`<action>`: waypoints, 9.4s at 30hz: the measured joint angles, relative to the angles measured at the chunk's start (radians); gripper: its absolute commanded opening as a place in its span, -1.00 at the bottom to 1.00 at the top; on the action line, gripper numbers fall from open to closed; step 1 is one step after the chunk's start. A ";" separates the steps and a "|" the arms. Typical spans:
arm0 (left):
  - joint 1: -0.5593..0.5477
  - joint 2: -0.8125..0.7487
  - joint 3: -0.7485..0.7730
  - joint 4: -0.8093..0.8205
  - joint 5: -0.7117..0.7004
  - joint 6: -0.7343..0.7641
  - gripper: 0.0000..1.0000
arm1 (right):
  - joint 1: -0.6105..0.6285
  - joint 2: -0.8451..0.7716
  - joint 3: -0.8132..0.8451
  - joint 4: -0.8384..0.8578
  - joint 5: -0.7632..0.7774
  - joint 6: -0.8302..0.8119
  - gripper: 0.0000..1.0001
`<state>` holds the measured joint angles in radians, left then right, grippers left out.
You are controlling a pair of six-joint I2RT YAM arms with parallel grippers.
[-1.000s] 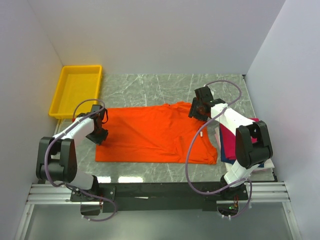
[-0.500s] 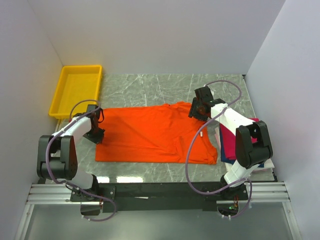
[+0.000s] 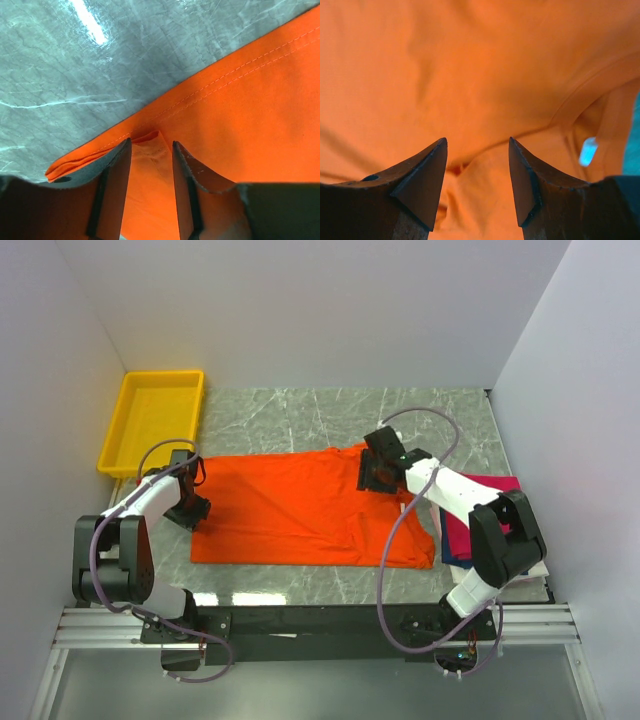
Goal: Fold and stack the t-shirts
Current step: Fold the tshirt
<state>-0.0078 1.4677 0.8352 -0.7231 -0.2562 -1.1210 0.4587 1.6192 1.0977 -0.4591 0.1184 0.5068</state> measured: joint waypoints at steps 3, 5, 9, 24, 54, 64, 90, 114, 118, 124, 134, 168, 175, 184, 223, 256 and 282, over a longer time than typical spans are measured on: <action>0.000 0.000 -0.002 0.001 0.001 0.000 -0.22 | 0.046 -0.023 -0.026 -0.011 0.008 0.005 0.18; 0.000 0.000 -0.004 0.004 0.001 -0.001 -0.36 | 0.064 -0.027 -0.026 -0.018 0.021 0.012 0.18; 0.000 0.003 -0.008 0.009 0.008 -0.002 -0.67 | 0.089 -0.035 -0.027 -0.025 0.036 0.022 0.18; 0.000 0.000 -0.009 0.001 0.023 0.002 -0.99 | 0.179 -0.072 -0.092 -0.043 0.068 0.004 0.30; 0.043 -0.066 -0.009 -0.024 0.023 0.035 -0.99 | 0.237 -0.105 -0.092 -0.058 0.242 0.092 -0.98; 0.083 -0.087 -0.009 -0.022 0.032 0.064 -0.80 | 0.238 -0.105 -0.123 -0.060 0.263 0.113 -0.99; 0.024 -0.024 -0.009 0.005 0.058 0.024 -0.37 | 0.238 -0.078 -0.125 -0.058 0.257 0.125 -1.00; 0.024 0.015 -0.023 0.028 0.076 0.028 -0.99 | 0.238 -0.077 -0.125 -0.056 0.257 0.125 -1.00; 0.024 0.002 -0.023 0.019 0.076 0.028 -0.99 | 0.238 -0.077 -0.125 -0.056 0.258 0.125 -1.00; 0.039 -0.049 -0.022 -0.005 0.076 0.036 -0.99 | 0.238 -0.078 -0.125 -0.056 0.259 0.127 -1.00; 0.079 -0.077 -0.022 -0.024 0.076 0.050 -0.99 | 0.238 -0.084 -0.136 -0.054 0.267 0.132 -1.00; 0.015 -0.010 -0.016 -0.014 0.076 -0.013 -0.29 | 0.237 -0.097 -0.137 -0.049 0.282 0.143 -1.00; 0.015 -0.002 -0.016 0.004 0.077 -0.020 -0.50 | 0.237 -0.097 -0.137 -0.041 0.281 0.143 -1.00; 0.015 0.009 -0.016 0.008 0.084 -0.017 -0.99 | 0.237 -0.097 -0.143 -0.035 0.281 0.143 -1.00; 0.106 -0.047 -0.016 -0.029 0.103 0.061 -0.99 | 0.216 -0.091 -0.154 0.010 0.344 0.143 -0.91; 0.042 -0.404 -0.259 0.084 0.107 0.042 0.29 | 0.130 -0.715 -0.653 -0.142 0.067 0.523 0.33; 0.071 -0.285 -0.236 0.124 0.131 0.053 0.39 | -0.090 -0.639 -0.573 -0.249 0.071 0.454 0.43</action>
<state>0.0635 1.1824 0.5995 -0.5991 -0.1249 -1.0683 0.3683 0.9798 0.5247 -0.7078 0.1898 0.9607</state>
